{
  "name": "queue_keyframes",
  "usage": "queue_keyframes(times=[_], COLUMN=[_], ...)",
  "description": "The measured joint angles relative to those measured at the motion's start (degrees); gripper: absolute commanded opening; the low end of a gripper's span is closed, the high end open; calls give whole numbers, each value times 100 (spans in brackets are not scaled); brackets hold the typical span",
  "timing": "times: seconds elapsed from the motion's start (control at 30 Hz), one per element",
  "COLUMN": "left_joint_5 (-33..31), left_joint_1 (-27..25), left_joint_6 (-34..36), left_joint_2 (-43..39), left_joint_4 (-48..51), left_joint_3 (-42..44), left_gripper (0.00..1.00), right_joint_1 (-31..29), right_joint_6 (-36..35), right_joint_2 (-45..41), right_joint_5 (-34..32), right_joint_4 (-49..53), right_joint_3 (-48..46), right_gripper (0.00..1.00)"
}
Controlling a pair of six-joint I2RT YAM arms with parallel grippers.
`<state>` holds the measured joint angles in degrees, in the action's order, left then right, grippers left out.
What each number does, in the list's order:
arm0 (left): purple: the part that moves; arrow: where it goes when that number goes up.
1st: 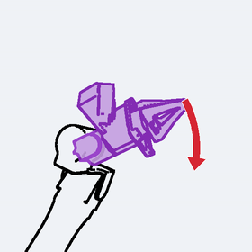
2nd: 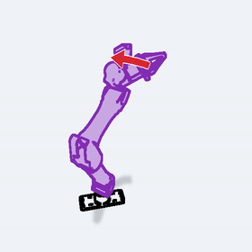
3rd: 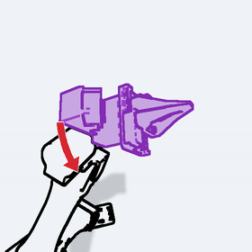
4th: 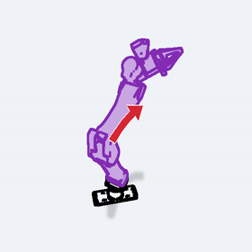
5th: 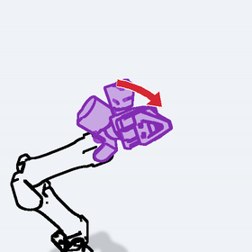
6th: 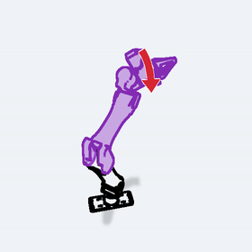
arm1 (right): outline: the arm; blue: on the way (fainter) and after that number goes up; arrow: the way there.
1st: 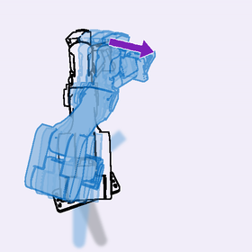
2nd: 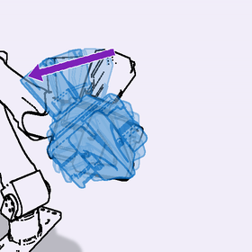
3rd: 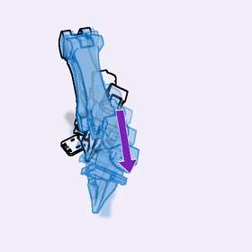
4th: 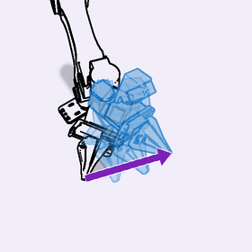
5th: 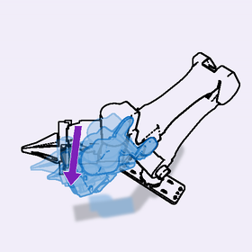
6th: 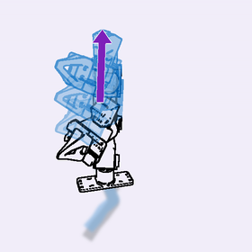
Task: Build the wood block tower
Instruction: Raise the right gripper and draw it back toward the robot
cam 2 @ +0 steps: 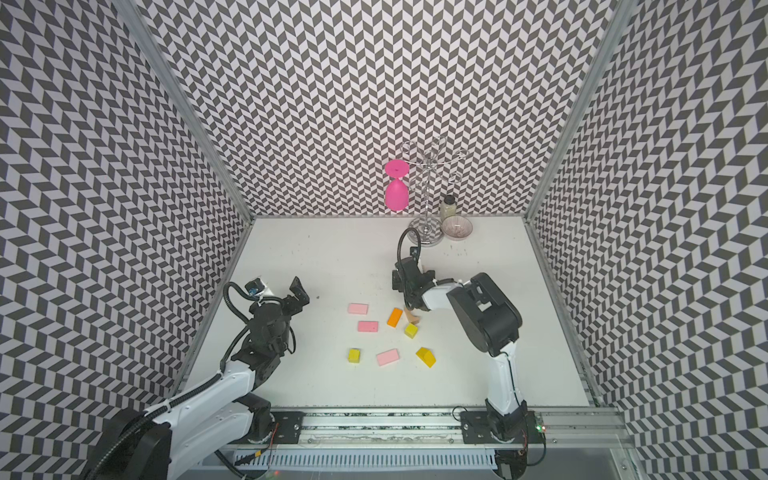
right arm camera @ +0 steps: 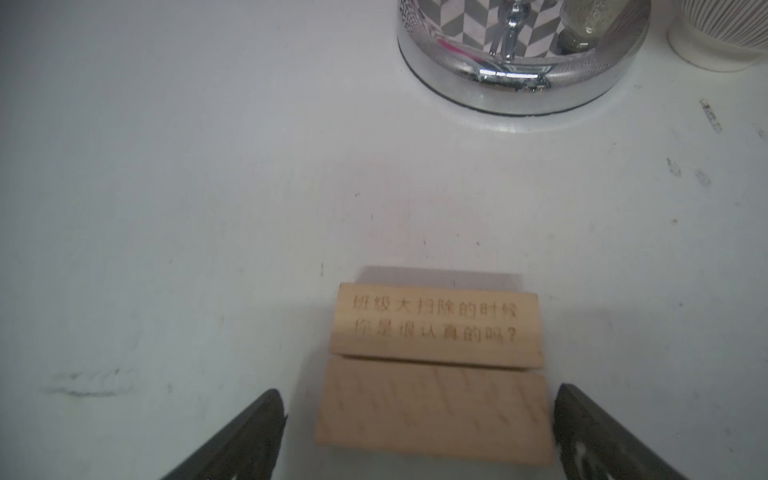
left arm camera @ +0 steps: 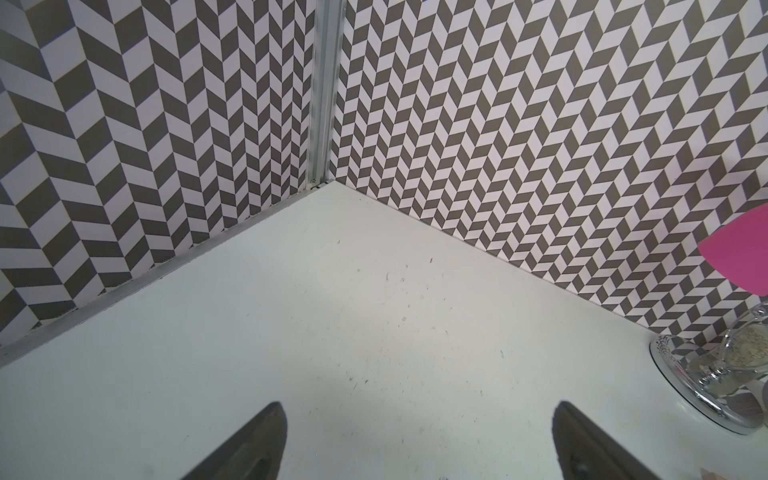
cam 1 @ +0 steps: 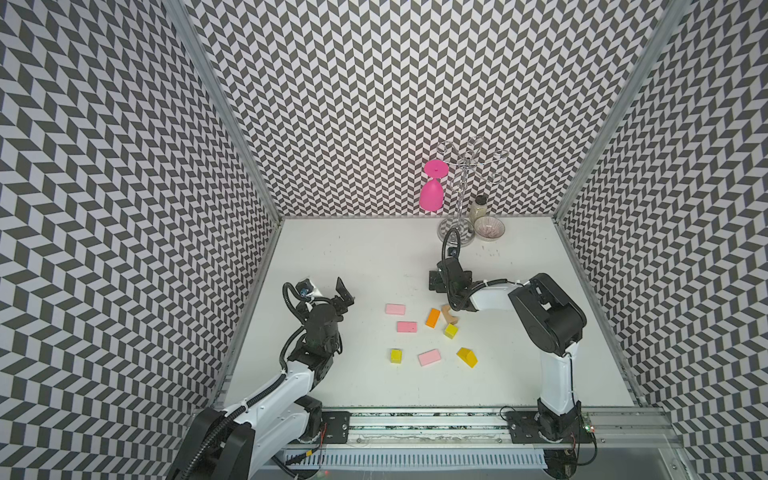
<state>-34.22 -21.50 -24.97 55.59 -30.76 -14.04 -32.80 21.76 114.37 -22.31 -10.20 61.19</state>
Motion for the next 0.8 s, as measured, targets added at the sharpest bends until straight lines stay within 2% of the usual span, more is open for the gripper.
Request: queue_keyframes(times=[0.2, 0.4, 0.57, 0.8], left_joint_5=[2, 0, 4, 17], left_joint_1=[-2, -13, -28, -61], left_joint_6=[0, 0, 2, 31], left_joint_2=[0, 0, 0, 0], left_joint_4=[0, 0, 0, 0], left_joint_3=[0, 0, 0, 2], left_gripper=[100, 100, 100, 100], right_joint_1=[-85, -94, 118, 632], right_joint_6=[-105, -61, -11, 50], right_joint_2=[-1064, -2605, -2806, -3187], right_joint_5=[-310, -398, -391, -107], right_joint_4=[308, -516, -999, -1471], right_joint_3=[-240, -1644, -2677, -3241], right_gripper=[99, 100, 98, 94])
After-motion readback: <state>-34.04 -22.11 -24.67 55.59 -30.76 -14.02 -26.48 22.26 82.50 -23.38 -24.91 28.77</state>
